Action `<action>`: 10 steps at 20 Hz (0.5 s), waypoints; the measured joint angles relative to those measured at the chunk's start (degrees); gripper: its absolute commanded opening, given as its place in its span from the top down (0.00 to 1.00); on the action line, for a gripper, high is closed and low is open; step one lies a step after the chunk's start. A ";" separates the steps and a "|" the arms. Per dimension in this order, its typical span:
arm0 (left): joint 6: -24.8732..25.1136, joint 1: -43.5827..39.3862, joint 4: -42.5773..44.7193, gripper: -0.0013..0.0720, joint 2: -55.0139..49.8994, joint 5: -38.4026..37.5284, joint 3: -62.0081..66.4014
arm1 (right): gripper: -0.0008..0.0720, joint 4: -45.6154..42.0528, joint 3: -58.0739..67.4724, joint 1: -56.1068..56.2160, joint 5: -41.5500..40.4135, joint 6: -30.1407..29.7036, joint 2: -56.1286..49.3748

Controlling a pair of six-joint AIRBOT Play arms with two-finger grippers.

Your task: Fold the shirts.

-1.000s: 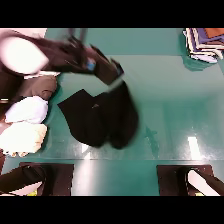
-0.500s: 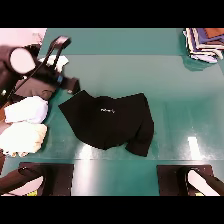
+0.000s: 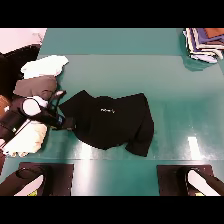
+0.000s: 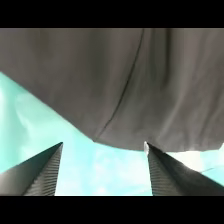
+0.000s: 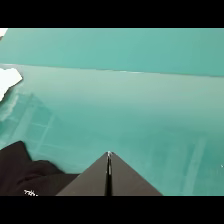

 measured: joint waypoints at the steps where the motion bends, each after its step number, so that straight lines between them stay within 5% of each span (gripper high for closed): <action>1: -0.20 0.07 -1.16 0.16 0.22 0.70 -1.88 | 0.97 0.02 -0.48 0.00 -0.04 0.00 0.00; 10: -0.70 0.17 -7.58 0.16 0.55 9.51 -8.39 | 0.97 0.39 -3.15 0.00 -2.25 0.00 -0.04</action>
